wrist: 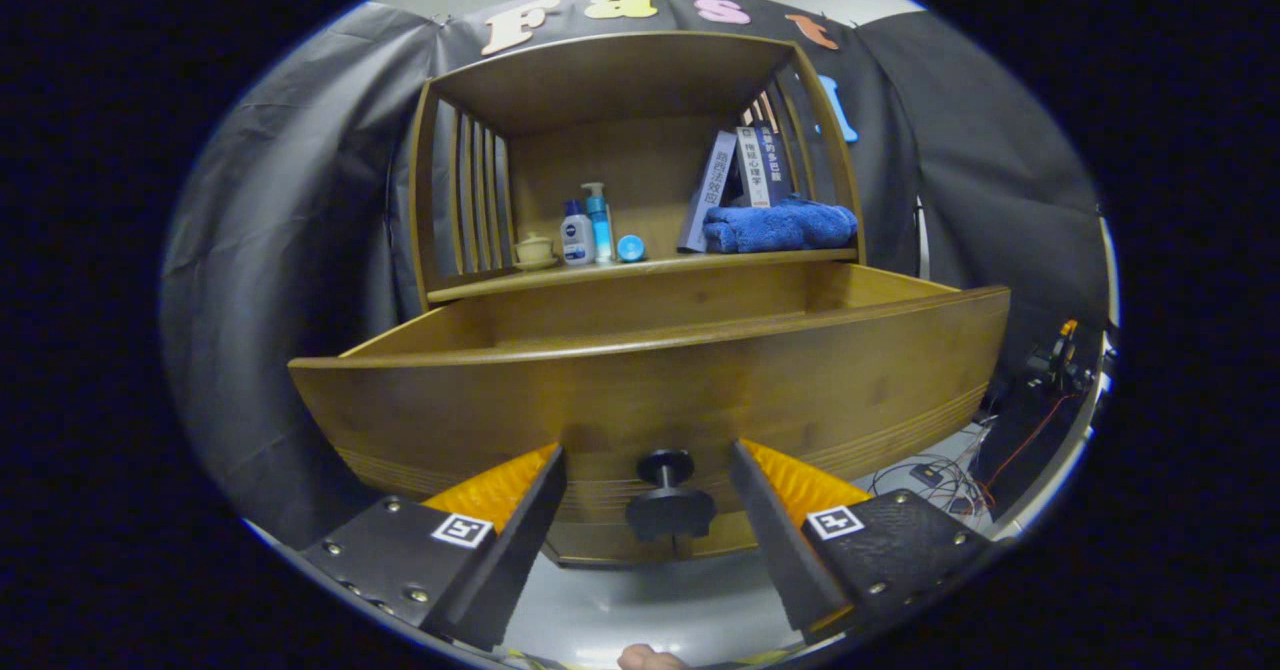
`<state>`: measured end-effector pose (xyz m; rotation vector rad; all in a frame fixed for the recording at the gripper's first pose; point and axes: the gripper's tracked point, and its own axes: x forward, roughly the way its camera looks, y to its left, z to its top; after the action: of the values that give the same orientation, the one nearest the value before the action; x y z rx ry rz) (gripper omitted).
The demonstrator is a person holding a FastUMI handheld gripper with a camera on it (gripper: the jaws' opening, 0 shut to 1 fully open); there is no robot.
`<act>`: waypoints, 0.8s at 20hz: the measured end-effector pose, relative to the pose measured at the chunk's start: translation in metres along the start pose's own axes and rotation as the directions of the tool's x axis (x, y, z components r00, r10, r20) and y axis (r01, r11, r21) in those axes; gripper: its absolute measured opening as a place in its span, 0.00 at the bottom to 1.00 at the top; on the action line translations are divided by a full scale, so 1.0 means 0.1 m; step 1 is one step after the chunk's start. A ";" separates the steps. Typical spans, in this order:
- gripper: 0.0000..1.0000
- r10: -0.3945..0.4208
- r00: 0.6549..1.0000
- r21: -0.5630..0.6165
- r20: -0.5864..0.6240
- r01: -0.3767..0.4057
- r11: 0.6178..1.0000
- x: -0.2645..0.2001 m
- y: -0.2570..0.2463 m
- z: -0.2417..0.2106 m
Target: Pull open the drawer, take out the items inside it, and place them on the countertop above the cabinet.
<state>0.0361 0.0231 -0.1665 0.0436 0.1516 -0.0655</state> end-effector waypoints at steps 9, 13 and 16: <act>0.99 0.017 0.997 0.010 0.072 -0.018 1.000 0.45 0.07 0.14; 0.99 0.005 0.995 -0.040 0.100 -0.001 0.999 0.83 0.11 0.22; 0.99 0.008 0.991 -0.082 0.132 0.003 0.997 1.00 0.12 0.28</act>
<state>0.1394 0.0277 -0.1537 -0.0422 0.0213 -0.0595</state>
